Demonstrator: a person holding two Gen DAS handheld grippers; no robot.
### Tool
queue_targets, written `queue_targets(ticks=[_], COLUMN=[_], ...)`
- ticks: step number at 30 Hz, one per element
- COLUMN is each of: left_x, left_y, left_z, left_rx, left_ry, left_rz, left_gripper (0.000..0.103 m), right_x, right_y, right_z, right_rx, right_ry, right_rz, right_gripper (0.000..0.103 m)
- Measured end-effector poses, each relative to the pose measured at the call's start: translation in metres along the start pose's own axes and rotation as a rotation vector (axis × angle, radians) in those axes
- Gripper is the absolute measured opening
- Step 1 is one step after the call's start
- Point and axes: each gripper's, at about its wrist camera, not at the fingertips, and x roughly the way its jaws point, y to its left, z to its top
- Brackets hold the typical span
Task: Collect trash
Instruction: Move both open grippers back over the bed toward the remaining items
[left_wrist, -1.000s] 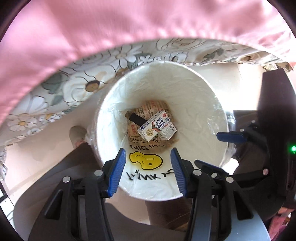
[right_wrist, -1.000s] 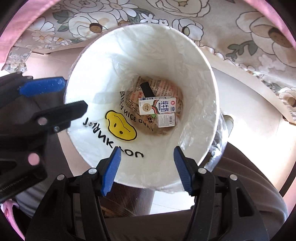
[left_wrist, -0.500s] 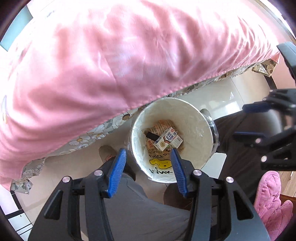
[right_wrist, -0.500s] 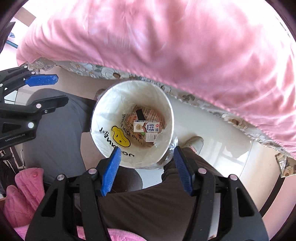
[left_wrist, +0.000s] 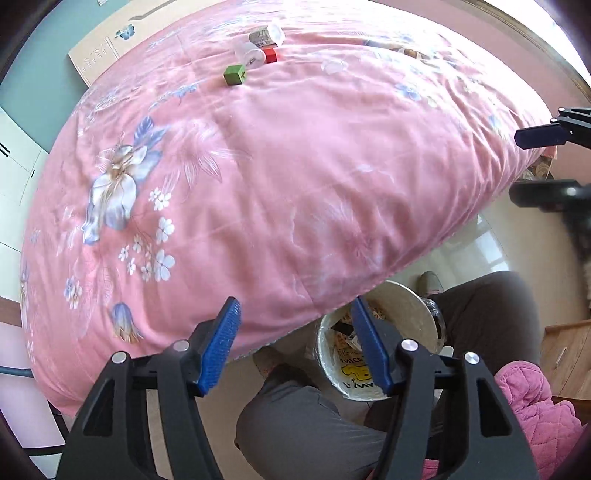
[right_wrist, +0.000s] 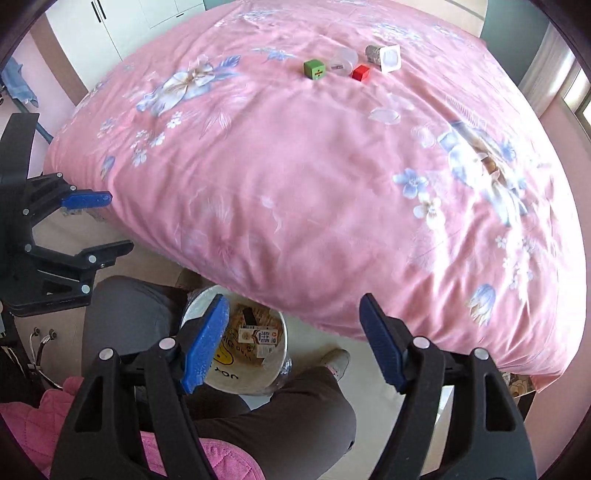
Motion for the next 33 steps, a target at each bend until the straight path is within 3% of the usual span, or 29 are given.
queue_targets(ticks=[5, 17, 24, 33], left_x=[-0.013, -0.011, 0.009, 0.053], left_y=[0.016, 0.043, 0.061, 0.085], left_z=[0.034, 0.119, 0.166, 0.219], left_rx=[-0.01, -0.017, -0.048, -0.101], left_ry=[-0.05, -0.106, -0.117, -0.107], left_rz=[0.029, 0.028, 0.014, -0.035], left_gripper=[0.066, 0.066, 0.066, 0.066], right_x=[-0.032, -0.041, -0.024, 0.032], right_y=[-0.022, -0.033, -0.049, -0.078], right_z=[0.047, 0.146, 0.211, 0.286], right_rx=[0.006, -0.026, -0.008, 0.032], right_ry=[-0.059, -0.127, -0.133, -0.089], right_rz=[-0.007, -0.02, 0.0, 0.03], right_gripper=[0.073, 0.073, 0.073, 0.073])
